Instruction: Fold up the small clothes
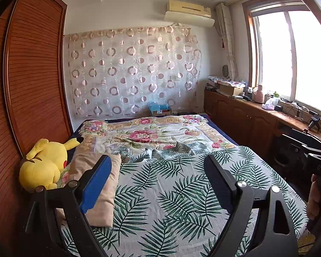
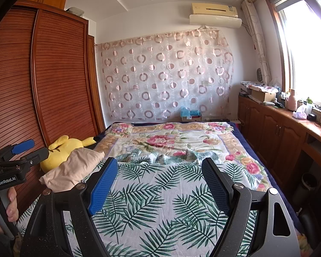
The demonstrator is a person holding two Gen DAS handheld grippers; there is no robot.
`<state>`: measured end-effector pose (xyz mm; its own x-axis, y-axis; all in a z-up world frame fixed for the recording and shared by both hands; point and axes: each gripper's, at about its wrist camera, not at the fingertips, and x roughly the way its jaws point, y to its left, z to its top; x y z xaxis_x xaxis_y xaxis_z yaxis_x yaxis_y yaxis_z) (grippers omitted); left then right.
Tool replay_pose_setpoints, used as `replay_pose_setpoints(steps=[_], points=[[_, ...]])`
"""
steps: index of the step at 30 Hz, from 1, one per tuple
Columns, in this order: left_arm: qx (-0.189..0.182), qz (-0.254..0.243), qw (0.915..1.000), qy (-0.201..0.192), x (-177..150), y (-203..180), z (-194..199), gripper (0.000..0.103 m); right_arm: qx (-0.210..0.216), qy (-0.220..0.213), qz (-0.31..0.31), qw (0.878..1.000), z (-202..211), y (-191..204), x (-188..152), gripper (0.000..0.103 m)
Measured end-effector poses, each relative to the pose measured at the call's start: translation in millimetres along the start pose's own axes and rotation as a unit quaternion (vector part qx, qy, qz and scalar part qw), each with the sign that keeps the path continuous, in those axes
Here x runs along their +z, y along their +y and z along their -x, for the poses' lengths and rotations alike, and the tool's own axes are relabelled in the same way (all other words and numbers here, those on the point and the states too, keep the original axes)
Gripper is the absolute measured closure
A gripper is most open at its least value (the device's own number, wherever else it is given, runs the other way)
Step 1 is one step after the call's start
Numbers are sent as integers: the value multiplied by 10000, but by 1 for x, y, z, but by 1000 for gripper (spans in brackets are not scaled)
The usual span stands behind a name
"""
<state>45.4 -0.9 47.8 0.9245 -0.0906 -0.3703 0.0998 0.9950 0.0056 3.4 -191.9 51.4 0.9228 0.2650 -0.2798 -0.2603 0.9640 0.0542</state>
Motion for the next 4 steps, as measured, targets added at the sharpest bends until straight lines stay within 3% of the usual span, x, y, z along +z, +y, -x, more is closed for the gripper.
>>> replay_pose_setpoints(steps=[4], points=[[-1,-3,10000,-1,0,0,0,14,2,1,-6,10000,0,1,-1,21]])
